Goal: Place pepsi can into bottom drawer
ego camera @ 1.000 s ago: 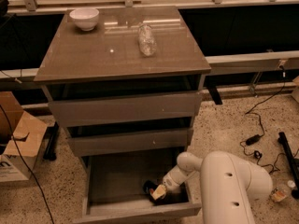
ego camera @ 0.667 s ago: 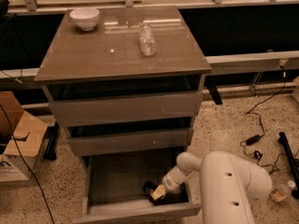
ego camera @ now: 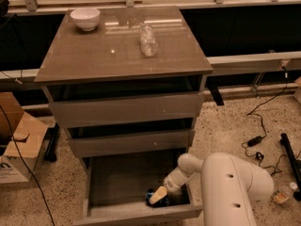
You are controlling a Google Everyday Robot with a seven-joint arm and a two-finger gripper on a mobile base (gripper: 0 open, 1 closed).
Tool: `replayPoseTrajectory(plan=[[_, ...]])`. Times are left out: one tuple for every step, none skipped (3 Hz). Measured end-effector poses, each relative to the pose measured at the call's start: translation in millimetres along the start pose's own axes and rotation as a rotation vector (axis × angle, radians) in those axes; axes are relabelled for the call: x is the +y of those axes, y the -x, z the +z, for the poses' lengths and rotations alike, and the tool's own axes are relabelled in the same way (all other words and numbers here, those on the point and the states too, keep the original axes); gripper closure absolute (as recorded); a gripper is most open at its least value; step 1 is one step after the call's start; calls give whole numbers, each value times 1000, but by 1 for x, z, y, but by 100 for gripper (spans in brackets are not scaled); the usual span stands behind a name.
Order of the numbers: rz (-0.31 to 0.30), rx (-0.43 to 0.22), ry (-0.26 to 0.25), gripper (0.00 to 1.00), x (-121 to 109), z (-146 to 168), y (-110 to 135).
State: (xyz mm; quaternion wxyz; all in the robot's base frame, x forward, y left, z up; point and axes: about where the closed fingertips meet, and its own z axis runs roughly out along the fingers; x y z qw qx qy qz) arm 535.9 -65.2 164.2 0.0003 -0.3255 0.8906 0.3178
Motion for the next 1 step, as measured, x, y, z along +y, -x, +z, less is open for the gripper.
replayPoseTrajectory(plan=[[0, 0, 0, 0, 0, 0, 0]])
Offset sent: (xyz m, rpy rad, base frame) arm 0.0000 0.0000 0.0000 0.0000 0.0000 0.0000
